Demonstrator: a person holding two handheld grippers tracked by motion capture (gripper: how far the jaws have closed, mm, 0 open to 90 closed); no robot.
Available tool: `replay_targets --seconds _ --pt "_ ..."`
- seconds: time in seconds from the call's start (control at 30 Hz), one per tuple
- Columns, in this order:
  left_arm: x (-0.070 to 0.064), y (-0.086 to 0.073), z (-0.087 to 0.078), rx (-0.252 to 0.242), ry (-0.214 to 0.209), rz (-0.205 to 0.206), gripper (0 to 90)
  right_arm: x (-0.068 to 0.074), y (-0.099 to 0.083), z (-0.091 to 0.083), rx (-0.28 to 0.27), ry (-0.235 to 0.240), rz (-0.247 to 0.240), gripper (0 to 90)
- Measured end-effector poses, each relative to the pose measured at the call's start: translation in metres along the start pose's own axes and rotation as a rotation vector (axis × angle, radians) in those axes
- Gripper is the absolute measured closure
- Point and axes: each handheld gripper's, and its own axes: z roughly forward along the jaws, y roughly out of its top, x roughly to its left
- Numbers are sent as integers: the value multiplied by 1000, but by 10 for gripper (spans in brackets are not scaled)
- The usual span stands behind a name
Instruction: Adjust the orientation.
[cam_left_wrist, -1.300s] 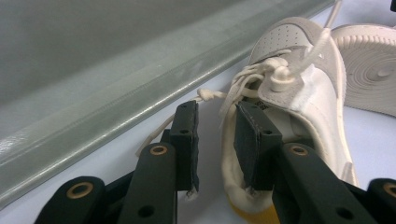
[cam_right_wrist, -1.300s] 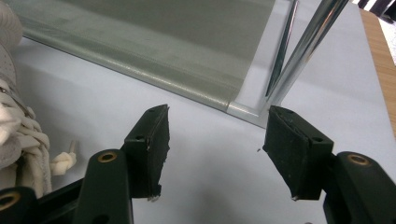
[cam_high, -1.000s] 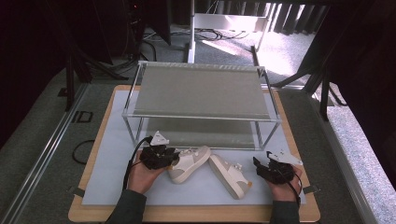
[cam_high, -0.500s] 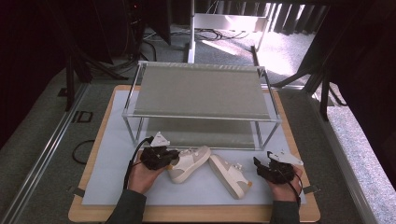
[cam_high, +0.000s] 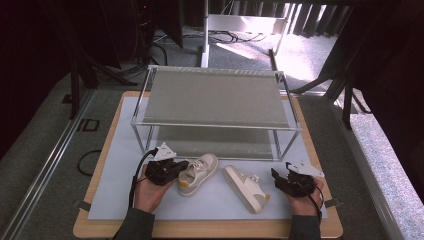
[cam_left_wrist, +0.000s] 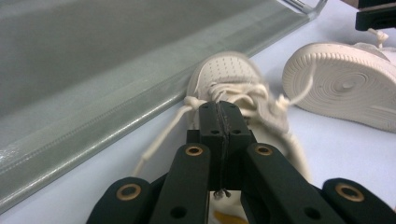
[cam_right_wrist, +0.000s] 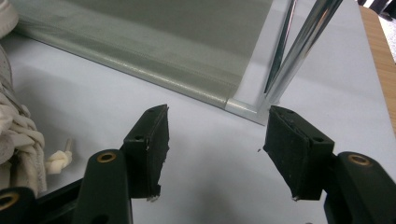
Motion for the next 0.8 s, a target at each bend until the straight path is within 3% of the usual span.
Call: replay_targets --seconds 0.1,0.3,0.5,0.53,0.8 --pt "0 -4 -9 -9 53 -30 897 0 0 0 0 0 2 395" --pt "1 -10 -13 -5 41 -9 884 2 1 0 0 3 -3 395" --pt "3 -13 -15 -39 21 3 679 3 2 -2 -4 7 -9 395" --pt "2 -15 -17 -63 22 12 639 5 4 -3 -11 21 -13 395" --pt "-3 -17 -24 -118 14 1 562 19 11 -14 -47 84 -42 397"
